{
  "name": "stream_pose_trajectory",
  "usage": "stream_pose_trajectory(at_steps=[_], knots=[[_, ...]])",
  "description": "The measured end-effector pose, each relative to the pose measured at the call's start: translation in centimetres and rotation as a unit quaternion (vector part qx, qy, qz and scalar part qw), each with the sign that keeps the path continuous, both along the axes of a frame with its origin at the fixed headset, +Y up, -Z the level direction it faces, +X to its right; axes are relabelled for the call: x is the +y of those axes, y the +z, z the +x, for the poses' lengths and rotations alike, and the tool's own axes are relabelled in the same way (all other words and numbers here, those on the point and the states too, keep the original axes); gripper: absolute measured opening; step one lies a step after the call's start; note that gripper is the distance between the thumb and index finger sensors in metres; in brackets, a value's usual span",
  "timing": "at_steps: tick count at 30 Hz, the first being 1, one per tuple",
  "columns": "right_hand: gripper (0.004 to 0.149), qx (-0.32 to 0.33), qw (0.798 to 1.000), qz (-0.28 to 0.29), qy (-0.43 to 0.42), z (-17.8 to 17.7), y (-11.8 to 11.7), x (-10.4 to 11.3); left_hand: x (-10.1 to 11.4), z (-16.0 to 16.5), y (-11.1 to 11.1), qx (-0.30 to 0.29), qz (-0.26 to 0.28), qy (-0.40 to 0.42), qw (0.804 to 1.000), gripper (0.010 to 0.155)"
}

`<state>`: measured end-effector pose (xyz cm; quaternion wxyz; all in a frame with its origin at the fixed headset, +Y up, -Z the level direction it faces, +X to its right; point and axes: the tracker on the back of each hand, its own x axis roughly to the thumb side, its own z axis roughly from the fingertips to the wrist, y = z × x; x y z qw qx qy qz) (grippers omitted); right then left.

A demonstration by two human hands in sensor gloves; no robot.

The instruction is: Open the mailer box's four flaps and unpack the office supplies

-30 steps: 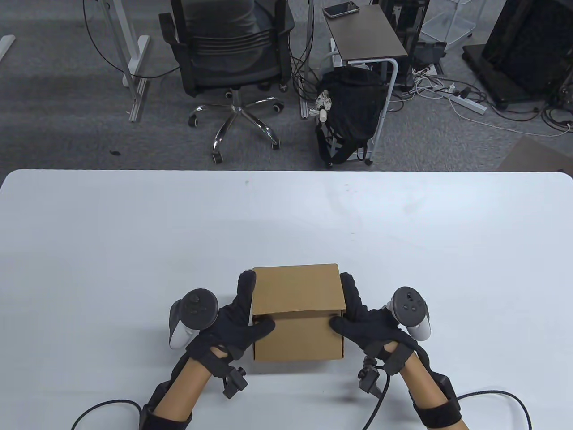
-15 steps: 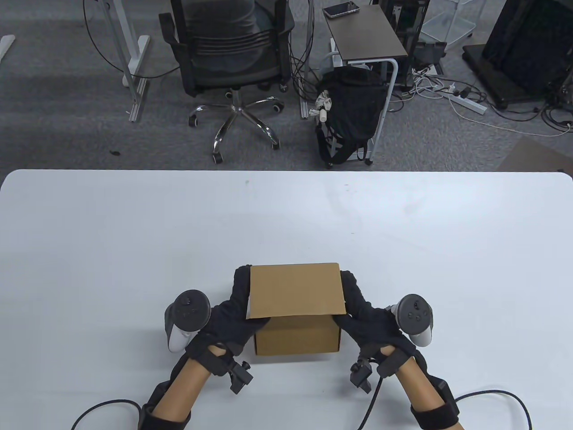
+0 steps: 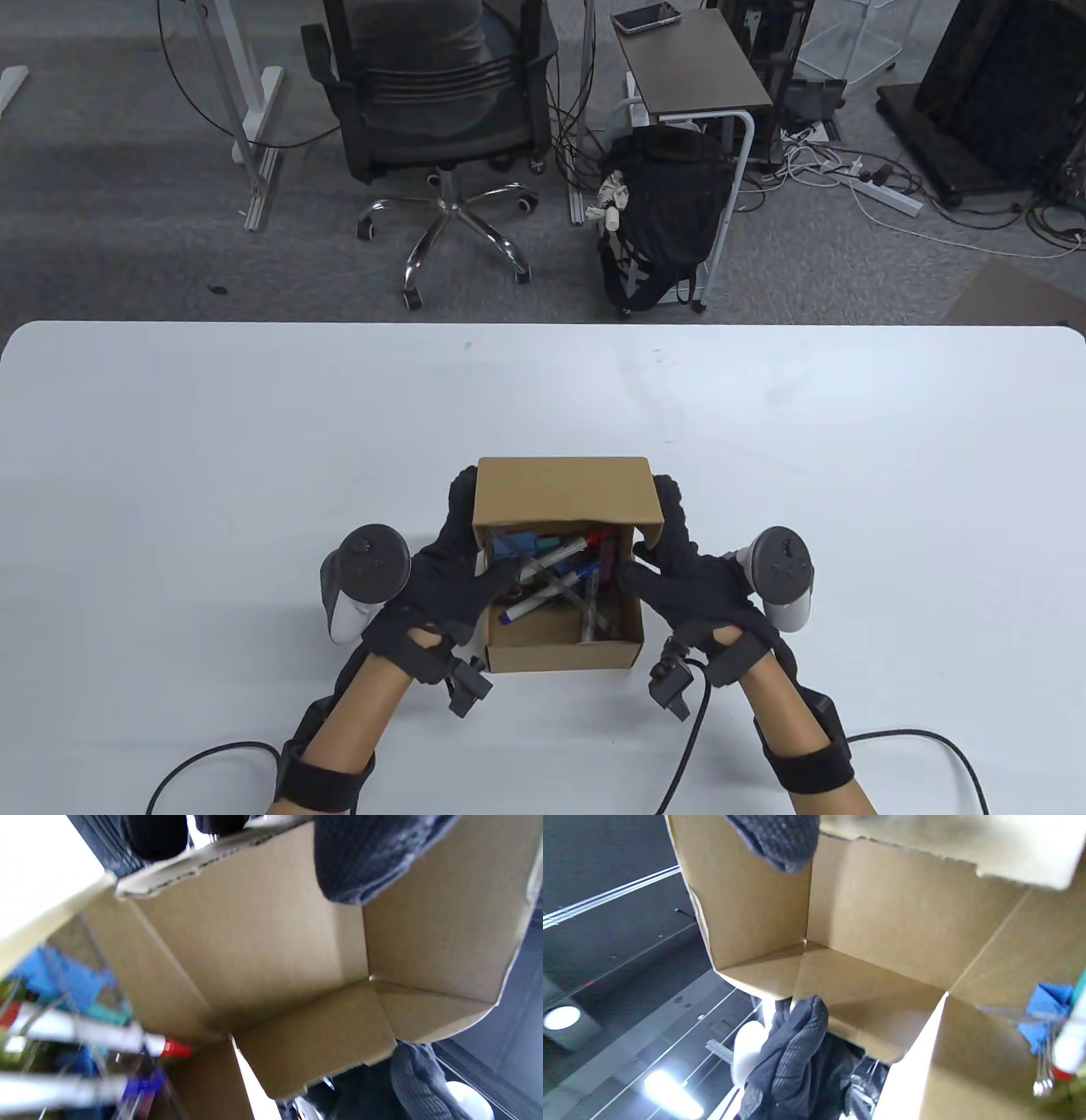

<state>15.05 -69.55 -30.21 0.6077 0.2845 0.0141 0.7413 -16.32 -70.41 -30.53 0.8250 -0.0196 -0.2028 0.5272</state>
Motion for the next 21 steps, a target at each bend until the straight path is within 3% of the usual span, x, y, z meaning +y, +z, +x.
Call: stream_pose_trajectory(at_steps=[5, 10, 13, 15, 17, 21], knots=[[0.075, -0.053, 0.996, 0.005, 0.072, 1.9, -3.6, 4.5, 3.2, -1.9, -3.6, 0.003, -0.034, 0.012, 0.999, 0.076], [0.061, -0.116, 0.989, -0.024, 0.084, 4.0, -8.0, 5.4, 3.8, -3.3, -7.9, 0.025, -0.067, 0.003, 0.997, 0.072], [0.055, -0.181, 0.978, -0.034, 0.102, 5.1, -10.7, 4.4, 3.7, -4.3, -10.6, 0.072, -0.069, -0.036, 0.994, 0.078], [0.054, -0.215, 0.967, -0.041, 0.128, 5.7, -12.4, 3.0, 3.4, -4.9, -12.3, 0.169, -0.044, -0.149, 0.973, 0.083], [0.055, -0.23, 0.961, -0.056, 0.145, 5.9, -13.6, 1.3, 2.7, -5.1, -13.7, 0.192, -0.038, -0.215, 0.957, 0.083], [0.054, -0.241, 0.953, -0.099, 0.157, 6.4, -15.2, -2.3, 0.5, -5.1, -15.4, 0.173, -0.103, -0.157, 0.967, 0.079]])
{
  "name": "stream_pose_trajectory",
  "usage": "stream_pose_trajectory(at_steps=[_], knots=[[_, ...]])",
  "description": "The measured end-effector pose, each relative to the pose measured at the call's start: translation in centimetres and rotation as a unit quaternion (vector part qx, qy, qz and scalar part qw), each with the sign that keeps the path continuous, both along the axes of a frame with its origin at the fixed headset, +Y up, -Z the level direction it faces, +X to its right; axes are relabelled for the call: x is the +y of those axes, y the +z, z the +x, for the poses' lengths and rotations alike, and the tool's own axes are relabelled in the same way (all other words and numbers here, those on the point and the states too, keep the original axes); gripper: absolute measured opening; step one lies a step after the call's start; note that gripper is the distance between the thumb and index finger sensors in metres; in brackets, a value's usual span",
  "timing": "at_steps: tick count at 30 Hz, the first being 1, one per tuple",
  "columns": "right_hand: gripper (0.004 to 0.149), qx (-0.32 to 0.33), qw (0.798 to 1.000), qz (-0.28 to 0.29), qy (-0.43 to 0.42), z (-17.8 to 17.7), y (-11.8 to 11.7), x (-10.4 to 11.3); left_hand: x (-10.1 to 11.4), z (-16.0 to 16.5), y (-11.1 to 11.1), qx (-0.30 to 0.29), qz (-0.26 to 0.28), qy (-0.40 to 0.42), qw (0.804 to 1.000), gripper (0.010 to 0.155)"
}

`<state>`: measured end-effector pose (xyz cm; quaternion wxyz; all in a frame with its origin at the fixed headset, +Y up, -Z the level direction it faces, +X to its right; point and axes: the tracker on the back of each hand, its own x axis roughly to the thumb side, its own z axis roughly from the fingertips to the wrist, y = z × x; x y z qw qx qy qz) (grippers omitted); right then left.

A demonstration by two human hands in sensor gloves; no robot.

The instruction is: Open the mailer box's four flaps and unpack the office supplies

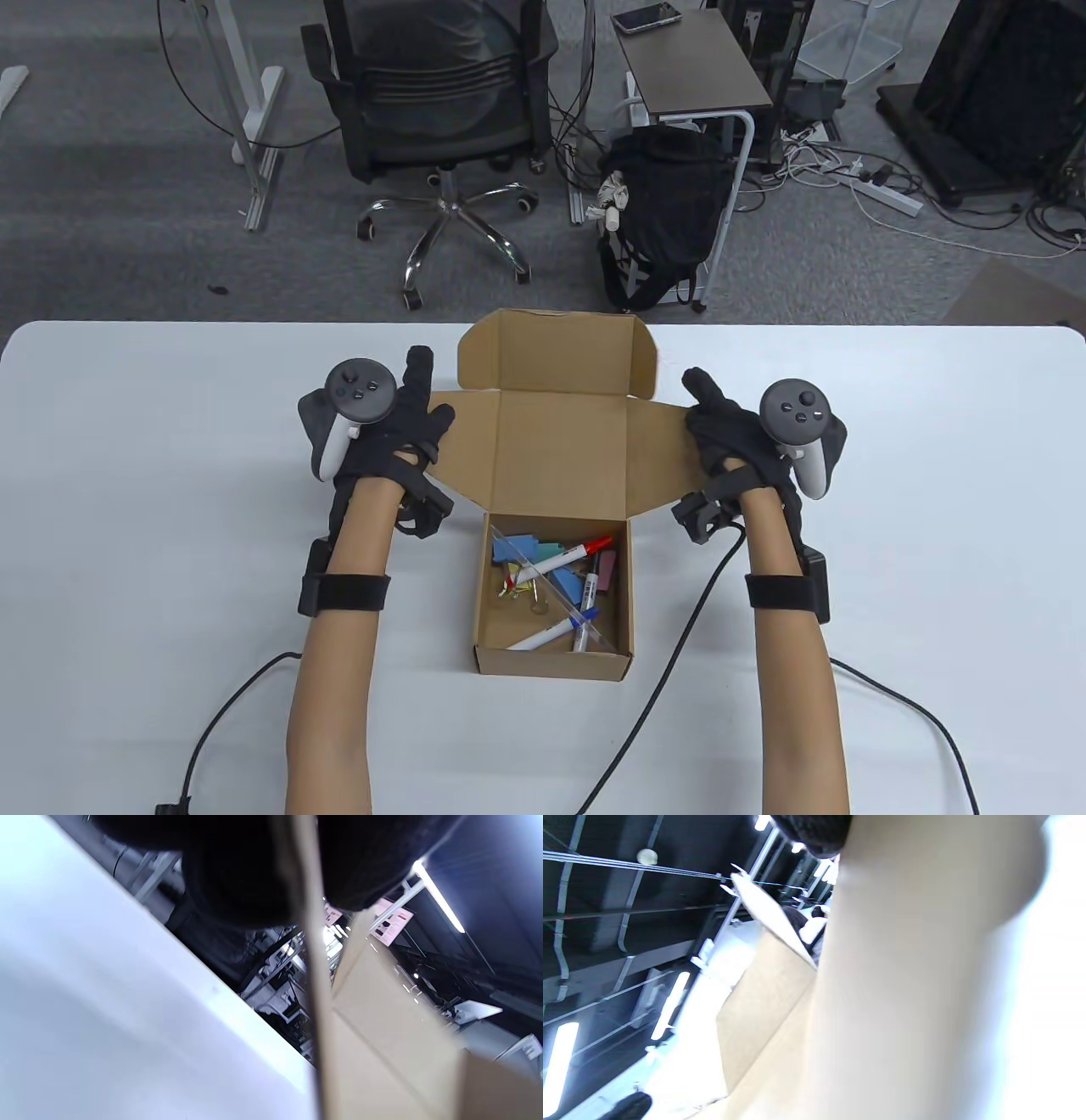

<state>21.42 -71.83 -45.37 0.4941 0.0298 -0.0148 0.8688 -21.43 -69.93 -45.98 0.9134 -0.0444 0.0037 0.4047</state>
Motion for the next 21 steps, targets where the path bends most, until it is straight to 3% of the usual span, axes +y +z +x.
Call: stream_pose_trajectory(at_steps=[3, 6, 10, 13, 17, 21], knots=[[0.056, -0.02, 1.0, -0.012, 0.017, 0.2, -0.2, -1.3, -0.4, -0.1, -0.2, 0.01, -0.007, -0.017, 1.0, 0.079], [0.063, -0.028, 0.998, 0.016, 0.049, 0.0, 0.6, -0.7, 0.1, -0.2, 1.3, 0.022, -0.001, -0.085, 0.996, 0.084], [0.064, 0.048, 0.992, 0.081, 0.088, -1.5, 3.4, 3.5, 1.8, -0.2, 5.6, 0.028, 0.135, -0.166, 0.976, 0.087], [0.064, 0.126, 0.97, 0.124, 0.166, -4.0, 7.1, 6.6, 2.6, 0.5, 9.3, 0.005, 0.183, -0.181, 0.966, 0.082], [0.062, 0.227, 0.947, 0.118, 0.196, -8.4, 12.4, 7.8, 1.5, 2.0, 13.2, -0.038, 0.158, -0.181, 0.97, 0.071], [0.062, 0.291, 0.932, 0.092, 0.196, -12.1, 15.3, 6.2, -1.3, 3.7, 15.8, -0.086, 0.075, -0.159, 0.981, 0.066]])
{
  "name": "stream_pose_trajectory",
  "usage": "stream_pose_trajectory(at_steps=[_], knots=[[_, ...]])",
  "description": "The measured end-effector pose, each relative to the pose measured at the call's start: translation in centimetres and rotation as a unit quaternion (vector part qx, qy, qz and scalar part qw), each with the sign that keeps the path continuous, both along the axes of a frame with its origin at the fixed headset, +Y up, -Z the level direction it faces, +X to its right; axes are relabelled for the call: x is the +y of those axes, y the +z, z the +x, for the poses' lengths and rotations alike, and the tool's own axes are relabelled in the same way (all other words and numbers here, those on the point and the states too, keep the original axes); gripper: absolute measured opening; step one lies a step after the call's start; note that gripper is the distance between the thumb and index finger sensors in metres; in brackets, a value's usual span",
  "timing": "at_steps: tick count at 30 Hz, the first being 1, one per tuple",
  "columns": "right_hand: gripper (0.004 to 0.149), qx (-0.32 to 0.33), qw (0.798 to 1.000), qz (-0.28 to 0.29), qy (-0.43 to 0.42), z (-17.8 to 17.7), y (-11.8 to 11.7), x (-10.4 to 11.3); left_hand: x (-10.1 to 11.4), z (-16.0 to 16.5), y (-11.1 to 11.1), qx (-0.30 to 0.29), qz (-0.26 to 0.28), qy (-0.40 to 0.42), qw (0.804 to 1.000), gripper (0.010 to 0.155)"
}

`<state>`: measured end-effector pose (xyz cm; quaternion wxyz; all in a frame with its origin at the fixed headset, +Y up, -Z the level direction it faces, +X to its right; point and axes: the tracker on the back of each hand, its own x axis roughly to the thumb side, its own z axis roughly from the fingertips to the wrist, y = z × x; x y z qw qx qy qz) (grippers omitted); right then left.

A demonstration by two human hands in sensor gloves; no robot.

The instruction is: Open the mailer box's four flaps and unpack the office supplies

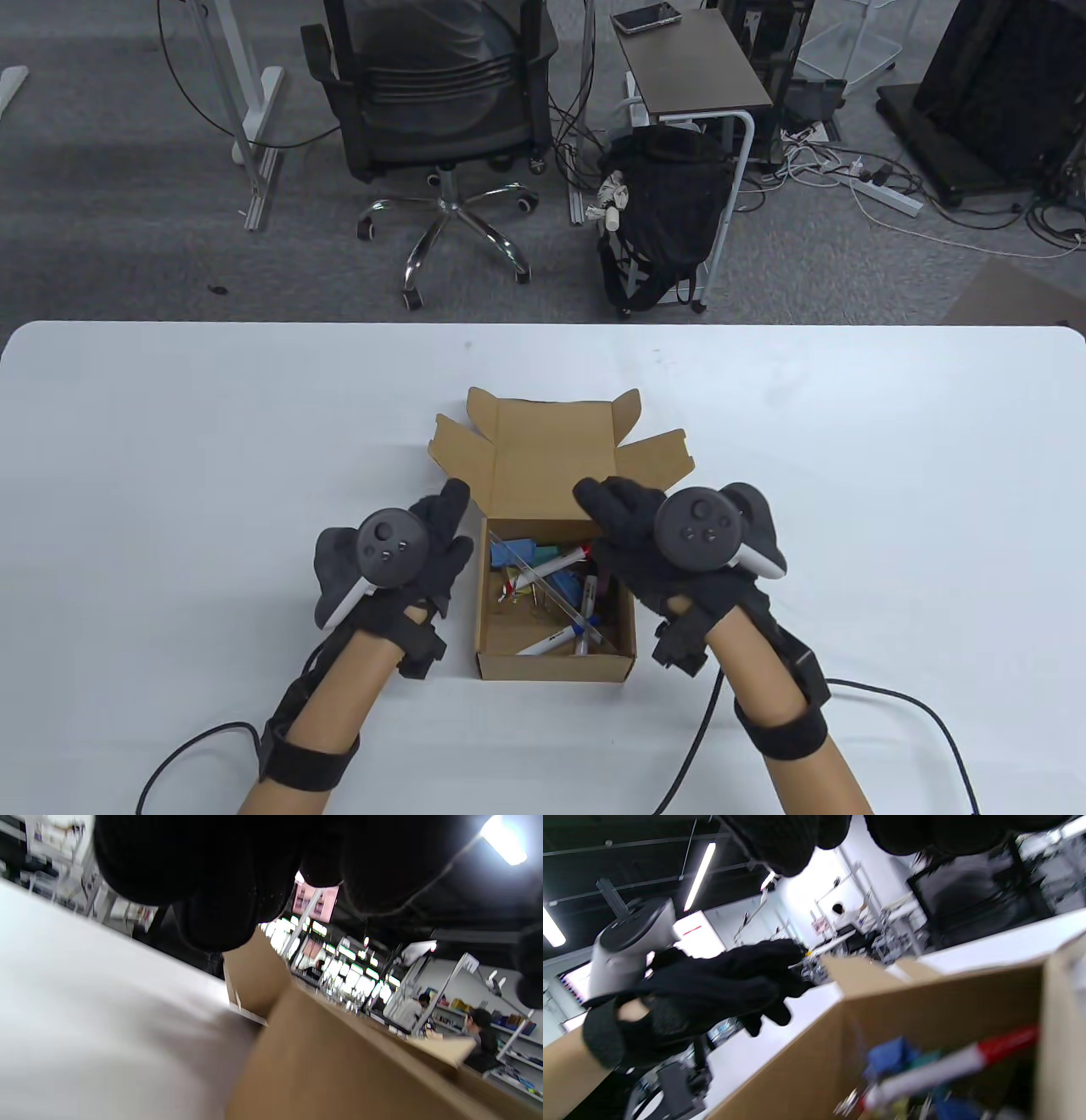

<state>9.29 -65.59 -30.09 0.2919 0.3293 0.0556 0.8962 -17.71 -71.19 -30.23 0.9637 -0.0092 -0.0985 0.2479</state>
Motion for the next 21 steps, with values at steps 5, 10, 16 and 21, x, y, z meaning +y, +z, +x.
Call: stream_pose_trajectory(at_steps=[5, 10, 16, 21], knots=[[0.063, 0.013, 0.996, -0.028, 0.082, -2.4, 0.1, -4.1, -3.2, 1.4, 1.5, -0.013, -0.059, 0.032, 0.998, 0.073], [0.066, 0.049, 0.994, -0.058, 0.083, -3.8, -0.3, -6.6, -4.0, 2.9, 1.6, -0.02, -0.064, -0.027, 0.997, 0.072], [0.07, 0.04, 0.981, -0.04, 0.187, -4.8, -0.1, -8.7, -4.5, 3.1, 1.8, -0.02, -0.072, -0.003, 0.997, 0.071], [0.068, 0.028, 0.972, -0.016, 0.232, -5.2, 0.3, -8.9, -4.5, 3.4, 1.9, -0.023, -0.069, -0.006, 0.997, 0.071]])
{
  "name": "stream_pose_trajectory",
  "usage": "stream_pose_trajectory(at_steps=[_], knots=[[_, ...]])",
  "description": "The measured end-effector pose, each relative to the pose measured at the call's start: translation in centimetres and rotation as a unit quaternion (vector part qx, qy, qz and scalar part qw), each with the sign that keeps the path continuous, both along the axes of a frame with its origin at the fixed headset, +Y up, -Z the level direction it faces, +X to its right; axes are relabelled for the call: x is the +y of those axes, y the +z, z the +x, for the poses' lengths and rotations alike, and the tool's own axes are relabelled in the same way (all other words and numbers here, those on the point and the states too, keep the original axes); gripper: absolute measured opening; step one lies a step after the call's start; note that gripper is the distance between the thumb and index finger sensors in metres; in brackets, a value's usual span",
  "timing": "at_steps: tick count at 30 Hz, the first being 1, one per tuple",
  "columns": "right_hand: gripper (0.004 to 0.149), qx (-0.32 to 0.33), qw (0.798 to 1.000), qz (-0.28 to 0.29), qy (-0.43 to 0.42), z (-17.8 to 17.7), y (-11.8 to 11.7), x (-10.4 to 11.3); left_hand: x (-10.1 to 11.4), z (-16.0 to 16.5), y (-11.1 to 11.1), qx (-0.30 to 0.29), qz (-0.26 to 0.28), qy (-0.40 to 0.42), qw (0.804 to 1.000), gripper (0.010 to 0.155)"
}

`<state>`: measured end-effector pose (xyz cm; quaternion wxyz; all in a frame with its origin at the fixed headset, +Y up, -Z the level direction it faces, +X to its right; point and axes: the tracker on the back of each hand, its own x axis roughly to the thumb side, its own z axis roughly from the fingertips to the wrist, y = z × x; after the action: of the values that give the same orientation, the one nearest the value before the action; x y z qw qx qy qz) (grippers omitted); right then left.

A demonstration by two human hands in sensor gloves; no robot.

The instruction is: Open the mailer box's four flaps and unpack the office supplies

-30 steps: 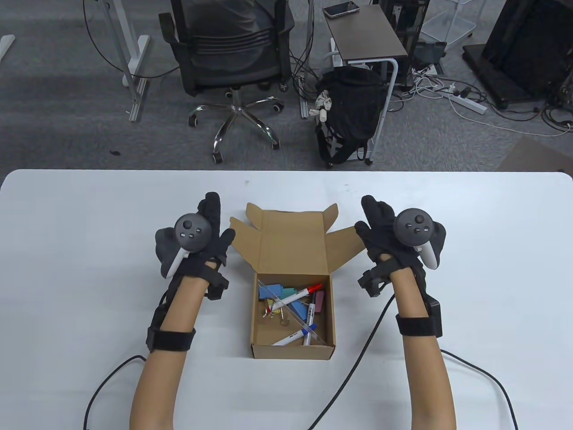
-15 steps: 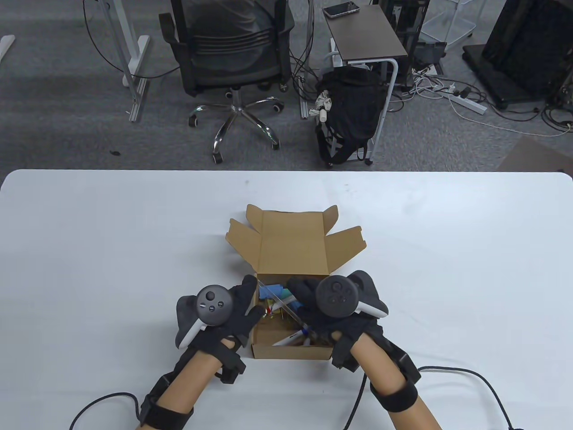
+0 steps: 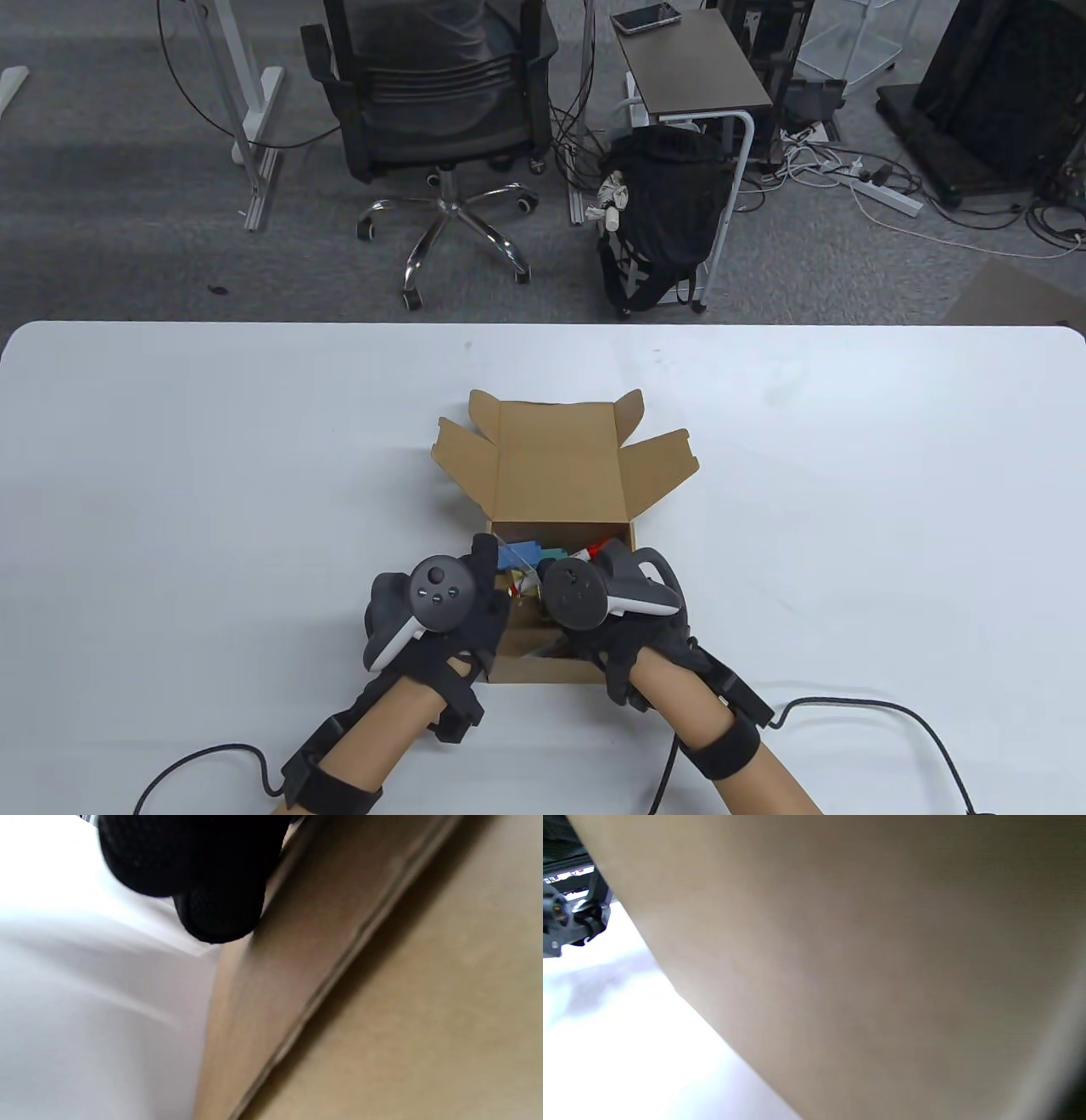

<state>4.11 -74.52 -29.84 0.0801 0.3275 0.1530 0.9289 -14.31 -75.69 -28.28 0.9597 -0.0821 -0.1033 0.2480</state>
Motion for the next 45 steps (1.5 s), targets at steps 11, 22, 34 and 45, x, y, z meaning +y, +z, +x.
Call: stream_pose_trajectory(at_steps=[11, 22, 34, 45], knots=[[0.055, -0.029, 0.998, 0.012, -0.053, 1.1, -0.1, 0.4, -0.2, 0.0, 0.0, 0.007, -0.004, 0.013, 1.0, 0.072], [0.051, -0.037, 0.992, 0.015, -0.121, 2.1, -0.1, 0.8, -0.4, -0.2, -0.1, 0.009, -0.009, 0.021, 1.0, 0.072], [0.047, -0.069, 0.958, -0.004, -0.28, 4.6, -0.8, 1.6, -0.8, -0.5, -0.3, 0.014, -0.009, 0.047, 0.999, 0.072], [0.043, -0.115, 0.808, -0.005, -0.578, 14.5, -0.8, 7.5, -0.7, -0.5, -0.2, 0.015, -0.005, 0.048, 0.999, 0.072]])
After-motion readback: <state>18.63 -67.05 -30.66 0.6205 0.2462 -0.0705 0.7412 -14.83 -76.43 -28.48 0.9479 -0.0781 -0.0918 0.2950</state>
